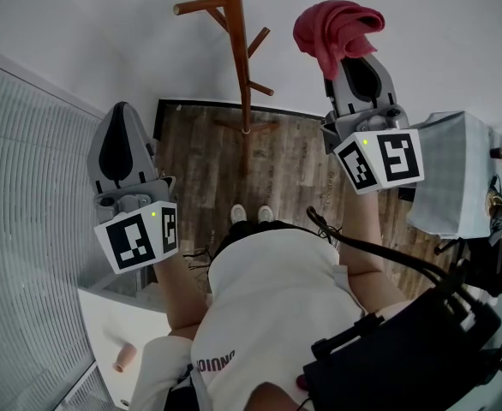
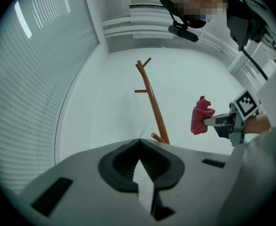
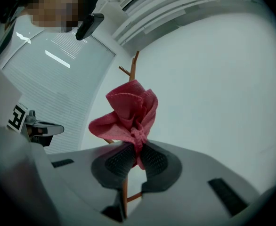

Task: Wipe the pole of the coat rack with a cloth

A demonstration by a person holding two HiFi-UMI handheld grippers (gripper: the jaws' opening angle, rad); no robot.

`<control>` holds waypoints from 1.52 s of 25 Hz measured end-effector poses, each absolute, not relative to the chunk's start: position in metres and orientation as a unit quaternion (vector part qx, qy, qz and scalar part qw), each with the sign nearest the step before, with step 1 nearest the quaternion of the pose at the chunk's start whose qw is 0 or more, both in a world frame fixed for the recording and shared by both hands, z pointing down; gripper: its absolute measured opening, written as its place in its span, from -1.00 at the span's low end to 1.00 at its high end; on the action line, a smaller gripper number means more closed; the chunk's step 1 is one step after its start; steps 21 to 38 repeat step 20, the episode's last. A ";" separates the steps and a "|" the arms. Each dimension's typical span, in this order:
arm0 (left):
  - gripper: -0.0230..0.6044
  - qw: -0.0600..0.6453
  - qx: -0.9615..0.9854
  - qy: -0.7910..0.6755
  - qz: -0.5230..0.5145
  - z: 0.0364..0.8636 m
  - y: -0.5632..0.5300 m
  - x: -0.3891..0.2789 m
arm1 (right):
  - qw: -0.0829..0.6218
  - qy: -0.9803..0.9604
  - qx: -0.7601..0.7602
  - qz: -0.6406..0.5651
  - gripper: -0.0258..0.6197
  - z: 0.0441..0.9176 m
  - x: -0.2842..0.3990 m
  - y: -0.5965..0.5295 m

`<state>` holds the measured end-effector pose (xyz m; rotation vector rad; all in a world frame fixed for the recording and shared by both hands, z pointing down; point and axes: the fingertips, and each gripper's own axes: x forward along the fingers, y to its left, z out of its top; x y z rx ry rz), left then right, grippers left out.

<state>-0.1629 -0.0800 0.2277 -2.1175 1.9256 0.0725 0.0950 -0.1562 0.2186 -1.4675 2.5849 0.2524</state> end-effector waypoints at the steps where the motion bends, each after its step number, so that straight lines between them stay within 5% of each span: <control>1: -0.88 0.139 -0.732 0.666 0.025 0.227 -0.080 -0.163 | 0.079 0.864 -0.490 0.085 -0.78 0.218 0.095 -0.156; 38: -0.88 0.135 -0.733 0.667 0.023 0.231 -0.079 -0.164 | 0.074 0.866 -0.488 0.082 -0.78 0.222 0.092 -0.156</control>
